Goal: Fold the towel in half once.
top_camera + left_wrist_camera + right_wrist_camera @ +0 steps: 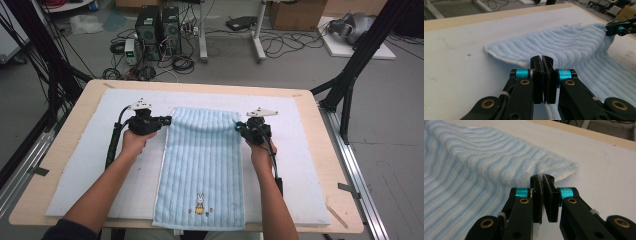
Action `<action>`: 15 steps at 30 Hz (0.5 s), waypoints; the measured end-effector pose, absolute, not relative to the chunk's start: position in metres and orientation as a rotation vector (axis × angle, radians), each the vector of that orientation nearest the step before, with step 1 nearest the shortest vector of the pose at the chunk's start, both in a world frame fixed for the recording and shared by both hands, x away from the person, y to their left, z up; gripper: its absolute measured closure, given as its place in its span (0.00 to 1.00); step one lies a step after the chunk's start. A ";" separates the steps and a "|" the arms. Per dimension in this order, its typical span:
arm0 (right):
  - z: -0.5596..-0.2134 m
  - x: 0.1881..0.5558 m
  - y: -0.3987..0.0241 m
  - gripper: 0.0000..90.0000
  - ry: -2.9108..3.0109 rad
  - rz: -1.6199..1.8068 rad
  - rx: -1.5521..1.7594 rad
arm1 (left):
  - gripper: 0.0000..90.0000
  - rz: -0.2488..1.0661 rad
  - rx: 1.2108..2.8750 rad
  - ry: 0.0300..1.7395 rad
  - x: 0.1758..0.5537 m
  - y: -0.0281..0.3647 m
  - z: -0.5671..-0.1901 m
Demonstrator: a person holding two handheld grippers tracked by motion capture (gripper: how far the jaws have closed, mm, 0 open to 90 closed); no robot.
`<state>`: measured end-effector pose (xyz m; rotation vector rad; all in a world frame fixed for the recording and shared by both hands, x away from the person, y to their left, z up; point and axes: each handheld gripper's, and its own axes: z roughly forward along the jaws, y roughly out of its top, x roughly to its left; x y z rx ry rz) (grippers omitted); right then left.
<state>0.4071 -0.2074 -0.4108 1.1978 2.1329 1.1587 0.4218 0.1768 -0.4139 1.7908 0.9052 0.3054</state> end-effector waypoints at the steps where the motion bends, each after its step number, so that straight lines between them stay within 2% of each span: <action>1: -0.410 0.403 -0.209 0.96 2.132 1.162 1.197 | 0.97 0.301 1.788 0.896 0.417 0.177 -0.415; 15: -0.419 0.350 -0.213 0.95 2.195 1.195 1.158 | 0.97 0.278 1.789 0.845 0.372 0.185 -0.424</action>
